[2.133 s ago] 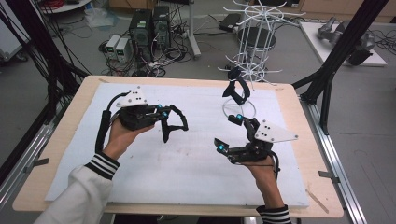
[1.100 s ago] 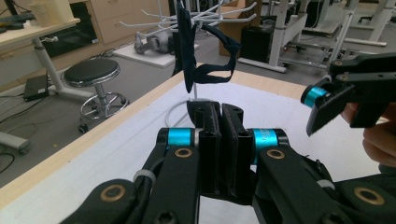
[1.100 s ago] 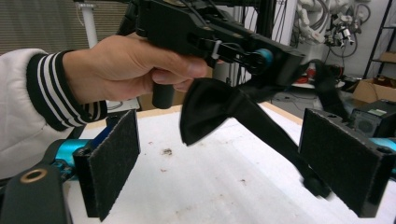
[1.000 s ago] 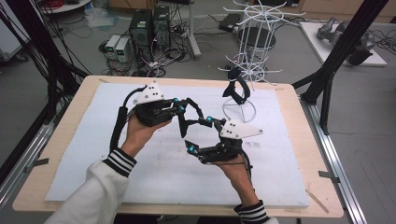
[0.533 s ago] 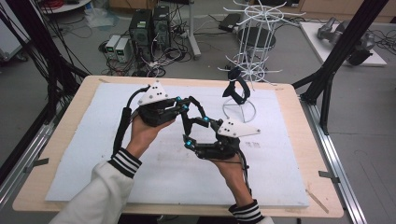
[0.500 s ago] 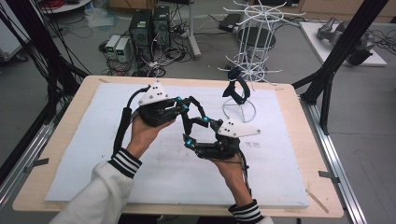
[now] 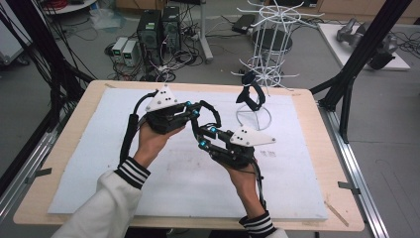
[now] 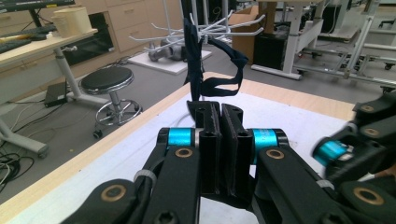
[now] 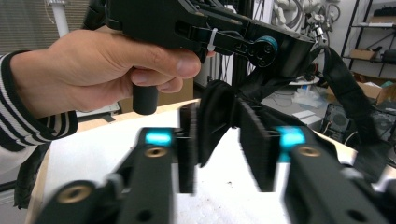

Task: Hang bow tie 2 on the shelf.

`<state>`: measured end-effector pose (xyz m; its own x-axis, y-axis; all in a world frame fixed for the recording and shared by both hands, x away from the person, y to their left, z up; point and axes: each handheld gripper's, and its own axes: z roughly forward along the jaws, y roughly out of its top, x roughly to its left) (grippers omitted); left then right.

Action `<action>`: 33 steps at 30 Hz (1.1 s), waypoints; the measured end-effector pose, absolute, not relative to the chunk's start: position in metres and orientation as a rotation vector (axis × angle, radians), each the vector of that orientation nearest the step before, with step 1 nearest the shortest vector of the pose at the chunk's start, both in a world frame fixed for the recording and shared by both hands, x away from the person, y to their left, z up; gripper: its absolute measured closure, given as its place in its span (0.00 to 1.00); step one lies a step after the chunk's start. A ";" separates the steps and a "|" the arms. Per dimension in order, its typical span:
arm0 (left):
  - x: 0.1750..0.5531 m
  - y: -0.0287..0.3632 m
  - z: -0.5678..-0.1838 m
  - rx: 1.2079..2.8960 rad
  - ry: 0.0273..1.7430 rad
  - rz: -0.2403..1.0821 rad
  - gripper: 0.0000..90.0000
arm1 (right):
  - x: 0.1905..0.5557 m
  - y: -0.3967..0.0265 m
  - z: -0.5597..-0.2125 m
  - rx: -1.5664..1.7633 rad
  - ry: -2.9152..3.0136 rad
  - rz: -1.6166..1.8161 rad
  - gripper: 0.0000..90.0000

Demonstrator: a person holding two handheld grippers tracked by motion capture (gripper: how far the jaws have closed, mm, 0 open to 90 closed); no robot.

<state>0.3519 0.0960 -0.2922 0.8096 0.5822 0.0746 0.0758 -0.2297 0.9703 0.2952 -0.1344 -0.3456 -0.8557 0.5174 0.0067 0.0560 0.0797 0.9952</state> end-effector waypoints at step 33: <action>0.361 0.110 -0.298 1.667 0.484 0.310 0.12 | 0.293 -0.144 -0.342 0.516 2.020 1.869 0.98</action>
<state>0.3607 0.1097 -0.2980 0.8733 0.4819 -0.0712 0.1362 -0.1013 0.9855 0.2931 -0.1436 -0.3422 -0.8761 0.4821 -0.0032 0.0342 0.0688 0.9970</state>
